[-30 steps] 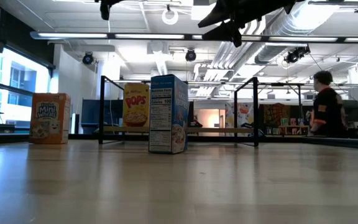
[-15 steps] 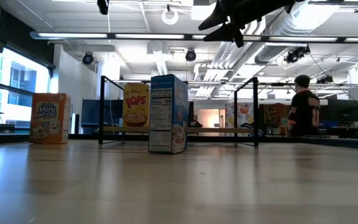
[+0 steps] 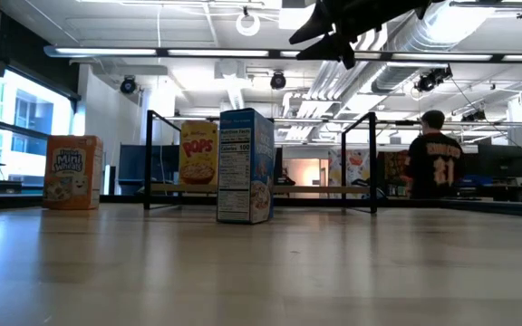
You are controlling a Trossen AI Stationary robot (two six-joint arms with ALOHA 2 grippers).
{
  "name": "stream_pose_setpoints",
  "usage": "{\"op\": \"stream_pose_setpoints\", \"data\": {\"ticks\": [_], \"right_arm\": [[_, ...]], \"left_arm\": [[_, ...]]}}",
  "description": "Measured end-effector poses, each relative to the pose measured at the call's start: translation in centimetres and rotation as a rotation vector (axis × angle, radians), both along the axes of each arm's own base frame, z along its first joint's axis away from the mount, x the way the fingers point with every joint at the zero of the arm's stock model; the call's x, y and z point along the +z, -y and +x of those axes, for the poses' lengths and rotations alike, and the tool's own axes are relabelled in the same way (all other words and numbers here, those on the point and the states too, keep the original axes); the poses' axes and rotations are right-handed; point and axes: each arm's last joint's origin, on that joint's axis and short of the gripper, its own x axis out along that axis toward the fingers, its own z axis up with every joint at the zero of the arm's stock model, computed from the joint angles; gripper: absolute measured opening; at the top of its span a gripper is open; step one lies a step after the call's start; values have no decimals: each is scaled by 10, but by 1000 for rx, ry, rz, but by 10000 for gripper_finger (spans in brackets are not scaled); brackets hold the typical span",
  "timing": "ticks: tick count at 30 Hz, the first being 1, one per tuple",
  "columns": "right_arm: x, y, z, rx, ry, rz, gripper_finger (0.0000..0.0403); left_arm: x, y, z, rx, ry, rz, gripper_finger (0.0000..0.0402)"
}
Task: Stack cereal on shelf
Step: Put the yellow cereal box on the shelf aligned with the other yellow cereal boxes
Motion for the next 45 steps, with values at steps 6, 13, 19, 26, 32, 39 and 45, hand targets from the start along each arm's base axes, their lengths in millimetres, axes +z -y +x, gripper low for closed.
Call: {"op": "stream_pose_setpoints", "data": {"ticks": [6, 13, 19, 26, 32, 39, 45], "right_arm": [[0, 0, 0, 11, -10, -32, 204], [0, 0, 0, 11, -12, -32, 204], [-1, 0, 0, 13, -21, -33, 204], [-2, 0, -1, 21, -34, -54, 204], [-6, -1, -2, 21, -77, -36, 204], [-11, -1, -4, 23, -132, -17, 204], [-12, 0, -5, -17, -146, -29, 204]], "left_arm": [[24, 26, -5, -56, -140, -49, 241], [12, 53, -24, -7, -615, -190, 248], [-27, 76, -36, 54, -1028, -233, 248], [-76, 105, -35, 14, -1157, -70, 248], [-117, 123, -41, 9, -1217, 16, 248], [-139, 138, -45, 49, -1210, 108, 248], [-150, 154, -40, 34, -1253, 194, 248]]}}
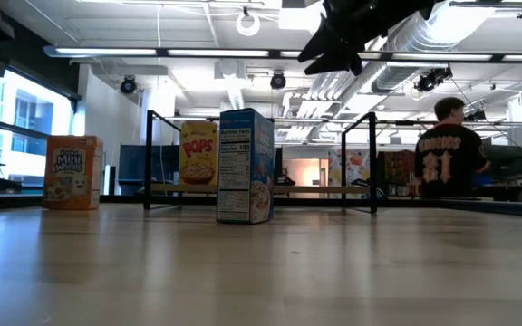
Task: Stack cereal on shelf
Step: Put the yellow cereal box on the shelf aligned with the other yellow cereal boxes
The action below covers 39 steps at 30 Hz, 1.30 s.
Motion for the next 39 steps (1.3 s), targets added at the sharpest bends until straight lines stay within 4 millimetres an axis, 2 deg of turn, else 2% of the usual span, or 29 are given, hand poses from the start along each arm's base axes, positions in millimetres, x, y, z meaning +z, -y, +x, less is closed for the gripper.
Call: {"op": "stream_pose_setpoints", "data": {"ticks": [8, 19, 24, 30, 33, 39], "right_arm": [[0, 0, 0, -20, 1, 2, 204], [0, 0, 0, -28, 7, 18, 204], [0, 0, 0, -28, 7, 18, 204], [0, 0, 0, -28, 8, 18, 204], [0, 0, 0, -27, 7, 17, 204], [0, 0, 0, -28, 8, 18, 204]], "left_arm": [[-15, 8, 8, 48, -56, 117, 248], [-16, 11, 10, 51, -38, 82, 248], [-30, 12, 9, 32, -96, 29, 248], [-31, 12, 11, 54, -69, 18, 247], [-31, 12, 12, 35, -58, 34, 231], [-31, 9, 10, 20, -54, 77, 152]]}}
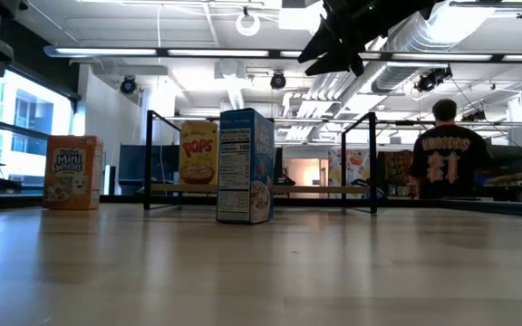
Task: Stack cereal on shelf
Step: Put the yellow cereal box on the shelf aligned with the other yellow cereal boxes
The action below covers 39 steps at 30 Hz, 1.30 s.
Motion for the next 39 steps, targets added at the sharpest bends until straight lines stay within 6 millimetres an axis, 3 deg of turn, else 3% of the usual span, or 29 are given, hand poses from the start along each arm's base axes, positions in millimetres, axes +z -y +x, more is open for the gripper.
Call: {"op": "stream_pose_setpoints", "data": {"ticks": [6, 14, 17, 21, 30, 39], "right_arm": [[0, 0, 0, 0, 0, 0, 204], [0, 0, 0, 0, 0, 0, 204], [0, 0, 0, 0, 1, 1, 204], [0, 0, 0, -12, 10, 24, 204], [0, 0, 0, -19, 19, 43, 204], [0, 0, 0, -24, 25, 59, 204]], "left_arm": [[19, -12, 2, -11, 39, -24, 119], [93, -53, 14, -61, 167, 29, 119], [119, -74, 30, -92, 200, 109, 119], [139, -107, 62, -162, 191, 220, 119], [131, -184, 133, -170, 157, 309, 119], [95, -229, 156, -192, 11, 255, 119]]}}
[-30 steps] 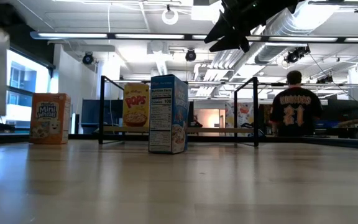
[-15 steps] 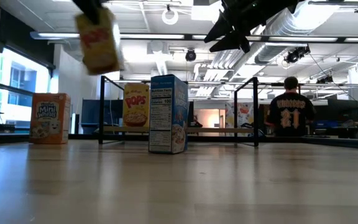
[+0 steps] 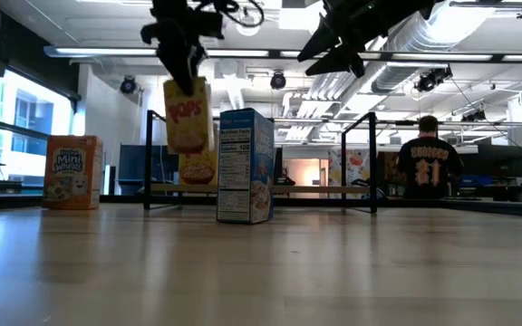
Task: Stack cereal on shelf
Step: Put the yellow cereal box on the shelf aligned with the other yellow cereal boxes
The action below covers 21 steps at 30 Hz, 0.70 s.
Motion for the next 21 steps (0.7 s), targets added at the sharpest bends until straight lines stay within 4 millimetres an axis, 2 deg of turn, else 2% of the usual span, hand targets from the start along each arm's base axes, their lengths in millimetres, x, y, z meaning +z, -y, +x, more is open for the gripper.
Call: {"op": "stream_pose_setpoints", "data": {"ticks": [11, 21], "right_arm": [[0, 0, 0, -10, 13, 39, 204], [0, -10, 3, 28, 8, 36, 204]], "left_arm": [[-27, -30, 11, 45, -69, -41, 119], [-29, -42, 12, 49, -36, -63, 121]]}}
